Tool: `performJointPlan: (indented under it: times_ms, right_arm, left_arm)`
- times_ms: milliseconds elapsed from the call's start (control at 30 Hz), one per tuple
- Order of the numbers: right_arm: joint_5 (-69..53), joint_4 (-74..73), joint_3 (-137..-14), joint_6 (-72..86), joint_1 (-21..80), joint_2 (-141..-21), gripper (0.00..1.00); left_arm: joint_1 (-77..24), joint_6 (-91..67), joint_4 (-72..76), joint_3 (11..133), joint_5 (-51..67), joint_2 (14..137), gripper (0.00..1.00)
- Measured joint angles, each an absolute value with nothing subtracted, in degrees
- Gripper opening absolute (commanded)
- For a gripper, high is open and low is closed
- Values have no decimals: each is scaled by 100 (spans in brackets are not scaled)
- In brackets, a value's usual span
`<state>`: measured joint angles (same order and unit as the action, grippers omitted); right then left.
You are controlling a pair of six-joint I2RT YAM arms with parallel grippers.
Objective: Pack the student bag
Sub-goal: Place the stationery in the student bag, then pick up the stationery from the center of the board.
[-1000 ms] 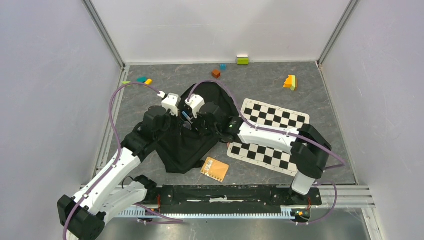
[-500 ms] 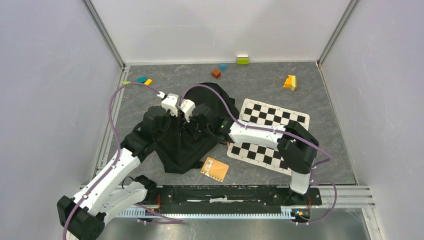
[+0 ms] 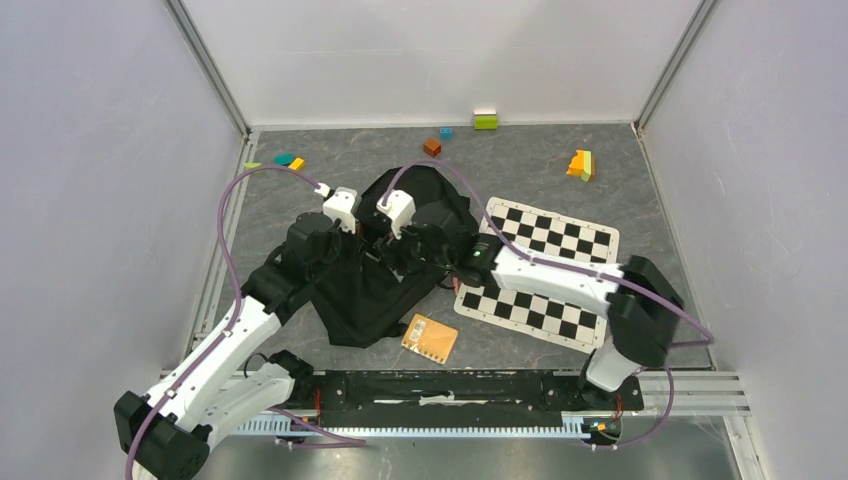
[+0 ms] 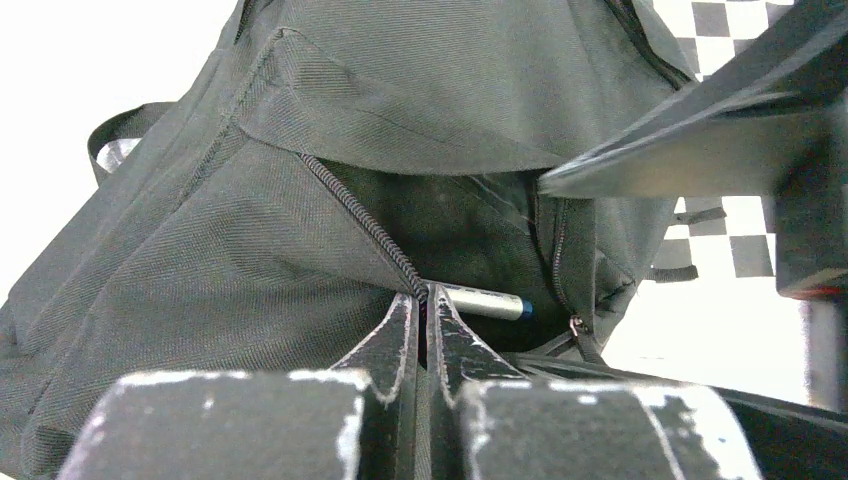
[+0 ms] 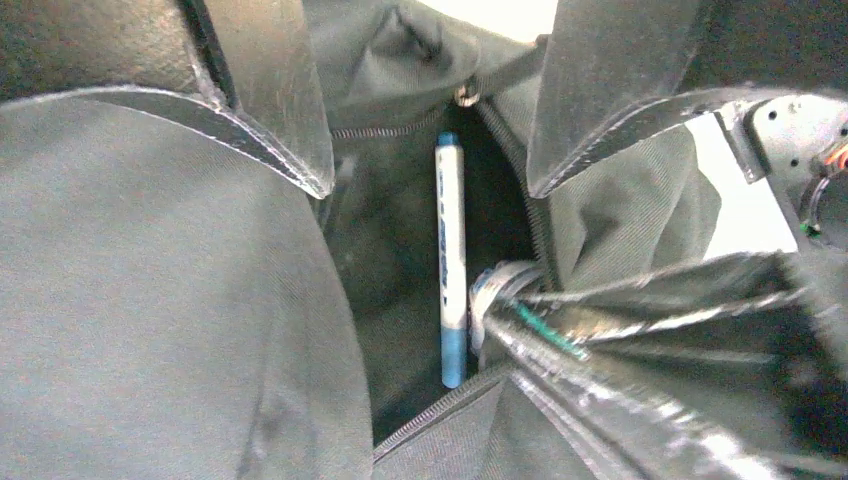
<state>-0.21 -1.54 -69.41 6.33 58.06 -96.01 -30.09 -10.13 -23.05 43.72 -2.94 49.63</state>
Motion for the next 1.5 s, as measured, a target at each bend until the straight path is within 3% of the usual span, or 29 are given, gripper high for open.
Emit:
performJointPlan:
  times_ms: [133, 367, 533, 733, 1167, 1500]
  right_arm:
    - [-21, -75, -6383, 493, 5815, -8672, 98]
    - [-78, -67, -4748, 309, 5839, -6720, 98]
    - [-357, -242, -3557, 364, 5839, -6018, 98]
    - [-685, -410, -2928, 482, 5909, -6204, 98]
    - [-714, 78, -2969, 305, 6064, -7603, 98]
    - [-803, 292, -3179, 537, 6392, -7996, 98]
  left_arm:
    - [-3009, -1011, -2292, 4372, -314, 4956, 2]
    - [-3009, -1011, -2265, 4372, -373, 4956, 2]
    - [-3009, -1011, -2263, 4372, -397, 4956, 2]
    - [-3009, -1011, -2263, 4372, -410, 4956, 2]
    - [-3009, -1011, -2255, 4372, -427, 5013, 2]
    - [-3009, -1007, -2255, 4372, -432, 5015, 2]
